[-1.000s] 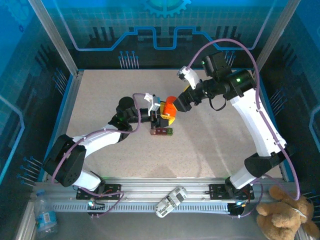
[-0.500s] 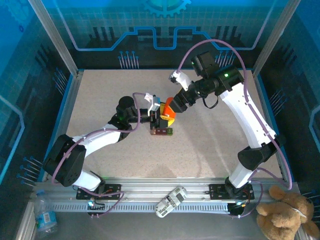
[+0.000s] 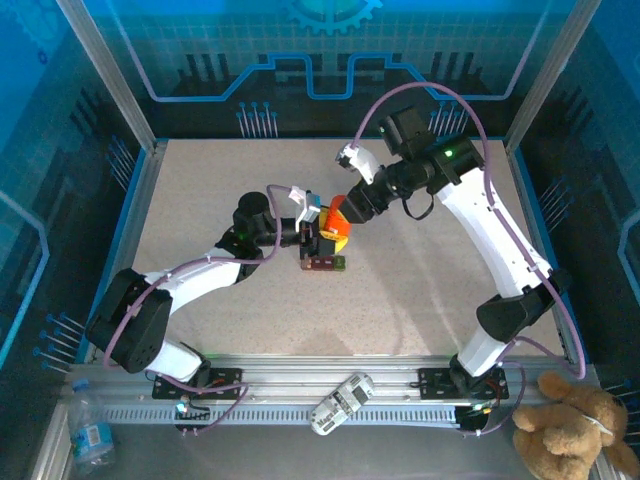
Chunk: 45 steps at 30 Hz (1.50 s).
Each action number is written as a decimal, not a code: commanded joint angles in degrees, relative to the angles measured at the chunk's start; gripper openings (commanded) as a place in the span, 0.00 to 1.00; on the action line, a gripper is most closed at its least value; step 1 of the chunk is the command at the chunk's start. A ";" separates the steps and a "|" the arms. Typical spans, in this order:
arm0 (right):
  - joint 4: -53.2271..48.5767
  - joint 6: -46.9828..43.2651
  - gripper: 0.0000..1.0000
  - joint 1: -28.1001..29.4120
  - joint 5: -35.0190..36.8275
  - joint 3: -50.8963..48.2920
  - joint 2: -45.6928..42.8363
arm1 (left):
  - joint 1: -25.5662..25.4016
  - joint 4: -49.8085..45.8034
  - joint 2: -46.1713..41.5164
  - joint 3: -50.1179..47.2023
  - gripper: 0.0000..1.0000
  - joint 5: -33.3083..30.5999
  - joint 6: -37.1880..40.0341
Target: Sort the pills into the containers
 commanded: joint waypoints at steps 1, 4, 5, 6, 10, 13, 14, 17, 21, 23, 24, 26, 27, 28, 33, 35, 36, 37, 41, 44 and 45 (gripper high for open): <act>2.70 6.74 0.49 2.55 2.85 -4.69 -0.04 | 0.03 3.44 -1.09 2.36 0.00 -3.78 3.93; 6.71 14.20 0.48 3.66 6.96 -8.46 0.07 | -0.10 3.34 -1.84 1.98 0.00 -7.98 6.74; 8.10 16.81 0.47 4.03 8.17 -9.72 0.05 | -0.16 3.55 -2.07 1.76 0.00 -9.62 7.50; 9.34 19.11 0.47 4.44 9.45 -10.77 0.05 | -0.18 4.00 -2.28 1.53 0.00 -10.97 8.14; 16.75 29.19 0.48 6.03 14.57 -16.71 -0.80 | -1.12 7.07 -2.91 -0.29 0.00 -17.15 11.35; 22.05 34.47 0.47 6.84 15.46 -20.26 -1.25 | -2.00 9.50 -2.84 -1.34 0.00 -20.60 12.74; 23.62 35.69 0.47 7.03 15.59 -21.22 -1.43 | -2.19 10.68 -2.63 -1.82 0.00 -21.55 12.70; 25.93 37.72 0.47 6.99 16.01 -22.22 -1.73 | -2.62 13.29 -1.92 -2.64 0.00 -23.14 11.92; 25.70 37.80 0.48 6.64 15.74 -21.00 -1.63 | -2.70 15.64 -0.91 -3.34 0.00 -23.73 10.47; 25.60 37.66 0.49 5.93 14.81 -20.52 -1.87 | -2.67 16.24 -0.45 -3.58 0.00 -23.78 9.99; 25.59 37.67 0.50 5.51 14.22 -20.39 -2.01 | -2.68 16.44 -0.26 -3.72 0.00 -23.85 9.82; 25.60 37.58 0.51 4.44 12.88 -19.87 -2.47 | -2.62 16.72 0.06 -3.91 0.00 -23.76 9.43; 25.69 37.60 0.52 3.95 12.16 -19.61 -2.73 | -2.60 16.71 0.21 -3.95 0.00 -23.78 9.36; 25.69 37.58 0.54 3.39 11.39 -19.25 -3.04 | -2.69 16.80 0.33 -4.05 0.00 -23.78 9.17; 25.29 37.23 0.64 0.66 8.14 -17.22 -4.74 | -2.62 17.26 1.36 -4.30 0.00 -23.39 8.32; 24.98 36.74 0.71 -0.60 6.83 -16.21 -5.94 | -2.67 17.55 1.72 -4.41 0.00 -23.23 7.97; 24.82 36.41 0.75 -1.33 6.07 -15.72 -6.60 | -2.67 17.50 1.80 -4.36 0.00 -23.22 7.86; 24.71 36.22 0.78 -1.99 5.39 -15.43 -7.34 | -2.64 17.62 1.91 -4.50 0.00 -23.13 7.70; 23.75 34.65 0.87 -4.68 2.04 -13.90 -10.68 | -2.67 17.76 2.00 -4.68 0.00 -22.51 7.33; 21.68 31.77 0.92 -6.29 0.85 -13.12 -13.02 | -2.61 17.44 1.60 -4.80 0.00 -21.36 7.07; 21.16 30.30 0.92 -6.81 0.03 -12.95 -13.41 | -2.58 16.97 1.31 -4.76 0.00 -20.51 6.99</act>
